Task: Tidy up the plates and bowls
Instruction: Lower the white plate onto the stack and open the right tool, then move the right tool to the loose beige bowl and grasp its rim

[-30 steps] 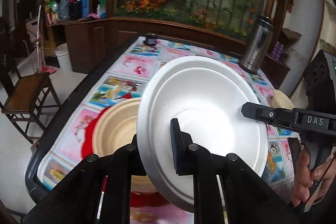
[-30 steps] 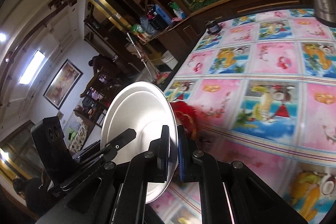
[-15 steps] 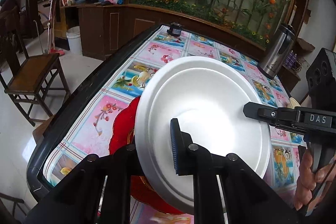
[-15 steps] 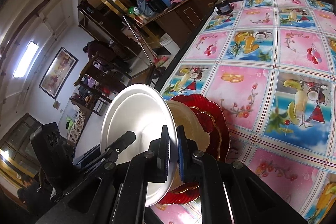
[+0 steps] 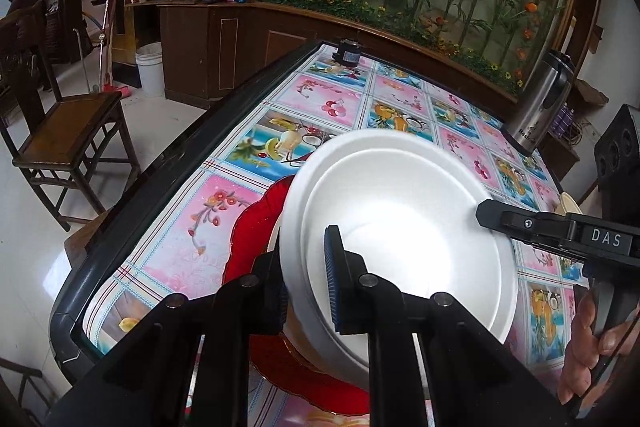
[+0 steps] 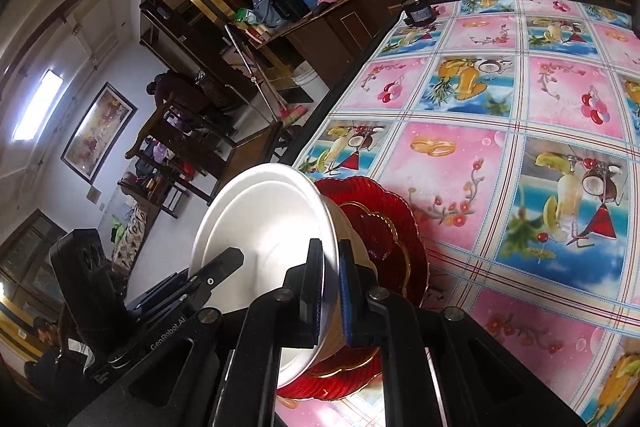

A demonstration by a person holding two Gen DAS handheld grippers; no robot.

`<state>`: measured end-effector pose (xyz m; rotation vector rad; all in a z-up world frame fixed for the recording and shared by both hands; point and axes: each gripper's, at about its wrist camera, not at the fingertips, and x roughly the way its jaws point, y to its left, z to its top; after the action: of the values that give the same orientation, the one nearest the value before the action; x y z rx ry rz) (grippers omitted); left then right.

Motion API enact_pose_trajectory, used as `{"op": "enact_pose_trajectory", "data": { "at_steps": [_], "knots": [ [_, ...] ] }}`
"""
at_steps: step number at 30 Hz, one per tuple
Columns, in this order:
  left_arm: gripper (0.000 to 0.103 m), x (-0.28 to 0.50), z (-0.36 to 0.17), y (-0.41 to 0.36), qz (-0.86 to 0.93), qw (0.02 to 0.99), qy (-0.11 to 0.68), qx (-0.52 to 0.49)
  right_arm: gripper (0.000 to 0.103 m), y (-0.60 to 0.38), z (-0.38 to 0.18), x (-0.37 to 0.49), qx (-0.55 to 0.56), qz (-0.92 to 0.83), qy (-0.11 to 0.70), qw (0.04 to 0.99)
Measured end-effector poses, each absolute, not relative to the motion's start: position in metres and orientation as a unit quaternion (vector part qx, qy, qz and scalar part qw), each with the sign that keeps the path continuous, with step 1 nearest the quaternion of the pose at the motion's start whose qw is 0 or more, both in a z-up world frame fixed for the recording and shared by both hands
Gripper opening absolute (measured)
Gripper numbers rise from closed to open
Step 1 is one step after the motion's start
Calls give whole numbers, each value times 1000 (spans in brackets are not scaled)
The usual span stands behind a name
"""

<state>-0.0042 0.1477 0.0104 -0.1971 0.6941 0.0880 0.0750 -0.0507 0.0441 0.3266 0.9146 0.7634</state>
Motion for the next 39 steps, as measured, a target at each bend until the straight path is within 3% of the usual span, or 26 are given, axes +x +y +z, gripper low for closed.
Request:
{"op": "enact_pose_trajectory", "data": {
  "at_steps": [3,6,8,12,13,21,29,33,39],
  "knots": [
    [13,-6,12,152,47,934,339,-102,13,-55,46,74,156,355,423,819],
    [16,-9,14,155,51,934,338,-104,31,-57,50,73,152,358,417,822],
    [20,-11,16,156,53,935,335,-105,32,-58,52,70,151,363,411,822],
    [56,-18,25,160,60,939,320,-110,32,-63,58,65,151,365,401,826],
    [58,-19,27,161,64,941,313,-110,32,-65,59,64,153,367,400,826],
    [58,-35,48,157,61,951,282,-111,33,-101,67,51,188,365,382,828],
    [58,-44,64,95,-3,963,261,-60,34,-151,61,47,221,330,375,838],
    [58,-45,60,54,-46,963,265,-31,48,-179,54,48,232,296,371,849],
    [58,-41,37,-13,-113,949,292,25,48,-231,47,51,250,240,355,868]
  ]
}}
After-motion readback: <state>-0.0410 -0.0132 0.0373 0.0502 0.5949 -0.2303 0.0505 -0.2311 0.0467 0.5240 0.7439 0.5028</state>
